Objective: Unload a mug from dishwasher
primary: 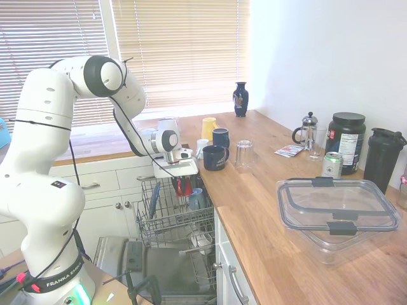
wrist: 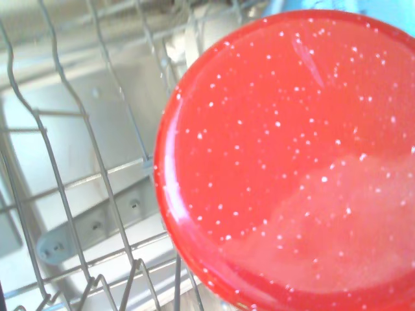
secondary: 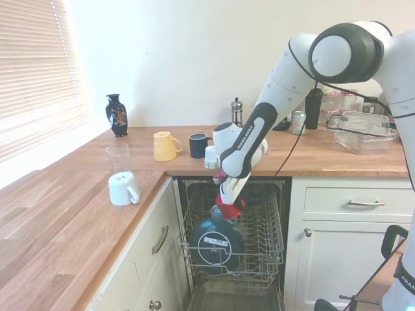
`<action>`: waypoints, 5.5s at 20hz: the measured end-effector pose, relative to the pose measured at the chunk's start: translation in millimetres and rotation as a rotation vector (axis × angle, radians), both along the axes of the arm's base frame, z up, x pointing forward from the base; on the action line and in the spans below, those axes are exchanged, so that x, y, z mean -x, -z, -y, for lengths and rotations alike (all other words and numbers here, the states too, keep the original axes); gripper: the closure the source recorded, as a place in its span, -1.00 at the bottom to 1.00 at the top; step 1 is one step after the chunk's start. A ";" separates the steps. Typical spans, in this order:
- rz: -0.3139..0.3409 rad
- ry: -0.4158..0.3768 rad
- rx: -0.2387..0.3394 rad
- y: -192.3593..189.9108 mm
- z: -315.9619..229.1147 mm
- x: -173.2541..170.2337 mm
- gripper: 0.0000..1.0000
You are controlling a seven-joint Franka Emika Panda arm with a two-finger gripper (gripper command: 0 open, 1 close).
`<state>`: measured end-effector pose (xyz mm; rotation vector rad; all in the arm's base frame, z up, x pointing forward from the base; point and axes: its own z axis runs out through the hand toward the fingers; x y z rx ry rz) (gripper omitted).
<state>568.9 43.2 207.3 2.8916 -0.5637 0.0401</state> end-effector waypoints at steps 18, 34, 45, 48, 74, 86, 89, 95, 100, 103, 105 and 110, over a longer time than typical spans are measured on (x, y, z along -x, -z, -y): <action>0.149 0.088 -0.032 -62.2 23.7 56.1 1.00; 0.242 0.222 -0.132 -106.8 75.3 115.5 1.00; 0.292 0.280 -0.177 -162.1 104.0 136.4 1.00; 0.292 0.305 -0.194 -166.3 122.4 137.4 1.00; 0.230 0.535 -0.319 -120.8 256.9 99.1 1.00; 0.202 0.597 -0.299 -122.0 274.2 68.0 1.00; 0.194 0.600 -0.296 -122.2 275.9 61.5 1.00; 0.168 0.597 -0.291 -123.2 276.7 53.5 -1.00; 0.149 0.596 -0.285 -123.5 276.4 50.0 -1.00; 0.145 0.600 -0.284 -123.5 276.6 49.2 -1.00; 0.142 0.602 -0.283 -123.3 276.7 48.7 -1.00; 0.131 0.609 -0.283 -122.7 274.0 46.1 -1.00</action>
